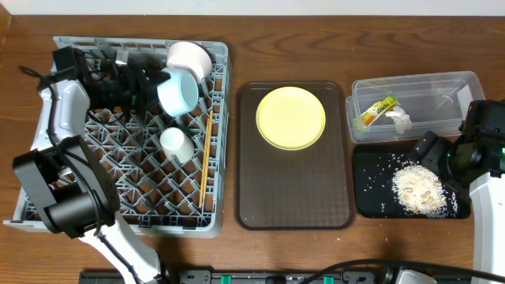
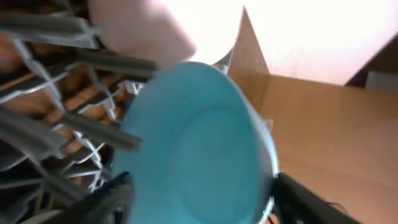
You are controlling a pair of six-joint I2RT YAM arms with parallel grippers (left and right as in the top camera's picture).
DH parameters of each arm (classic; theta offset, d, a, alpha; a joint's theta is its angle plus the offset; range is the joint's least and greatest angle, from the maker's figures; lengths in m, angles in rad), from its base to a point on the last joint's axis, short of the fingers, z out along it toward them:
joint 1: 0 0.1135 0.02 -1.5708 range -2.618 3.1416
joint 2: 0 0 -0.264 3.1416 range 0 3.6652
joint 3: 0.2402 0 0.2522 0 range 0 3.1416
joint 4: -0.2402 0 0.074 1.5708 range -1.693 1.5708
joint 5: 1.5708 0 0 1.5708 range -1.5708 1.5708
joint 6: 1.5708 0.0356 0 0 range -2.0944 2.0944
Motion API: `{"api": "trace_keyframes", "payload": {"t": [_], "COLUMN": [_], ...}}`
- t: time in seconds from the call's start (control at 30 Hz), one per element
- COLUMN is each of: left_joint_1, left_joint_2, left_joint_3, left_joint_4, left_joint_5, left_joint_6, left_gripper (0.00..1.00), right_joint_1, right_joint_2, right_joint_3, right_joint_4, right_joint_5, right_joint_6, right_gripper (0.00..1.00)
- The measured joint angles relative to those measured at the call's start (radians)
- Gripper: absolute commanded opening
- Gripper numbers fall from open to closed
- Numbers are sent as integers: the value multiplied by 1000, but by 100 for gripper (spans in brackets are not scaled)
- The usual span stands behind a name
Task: Sort waste into correct bins and load items into the dishwasher
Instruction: 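Push the blue bowl upright into the rack slot with left gripper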
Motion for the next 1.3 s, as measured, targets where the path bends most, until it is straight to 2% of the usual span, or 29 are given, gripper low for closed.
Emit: {"api": "trace_keyframes", "payload": {"t": [0.2, 0.37, 0.5, 0.67, 0.7, 0.8, 0.83, 0.87, 1.07, 1.3], "left_joint_1": [43, 109, 155, 150, 142, 103, 83, 57, -133, -336], "left_joint_2": [-2, -72, -245, -475, -510, -595, -613, -628, -614, -427], "left_joint_3": [0, -1, -2, -2, -2, -2, -1, -1, -2, -2], "left_joint_4": [-1, -1, -2, -13, -14, -27, -35, -43, -69, -64], "left_joint_5": [-47, -171, -304, -474, -493, -533, -542, -549, -573, -636], "left_joint_6": [-2, -10, -21, -53, -58, -70, -74, -77, -77, -77], "left_gripper": [87, 90, 91, 90, 81, 35, 26, 24, 23, 23], "right_joint_1": [0, 0, 0, 0, 0, 0, 0, 0, 0, 0], "right_joint_2": [0, 0, 0, 0, 0, 0, 0, 0, 0, 0], "right_joint_3": [0, 0, 0, 0, 0, 0, 0, 0, 0, 0], "right_joint_4": [0, 0, 0, 0, 0, 0, 0, 0, 0, 0], "right_joint_5": [0, 0, 0, 0, 0, 0, 0, 0, 0, 0], "right_joint_6": [0, 0, 0, 0, 0, 0, 0, 0, 0, 0], "right_gripper": [99, 99, 99, 99, 99, 99, 99, 99, 99, 99]}}
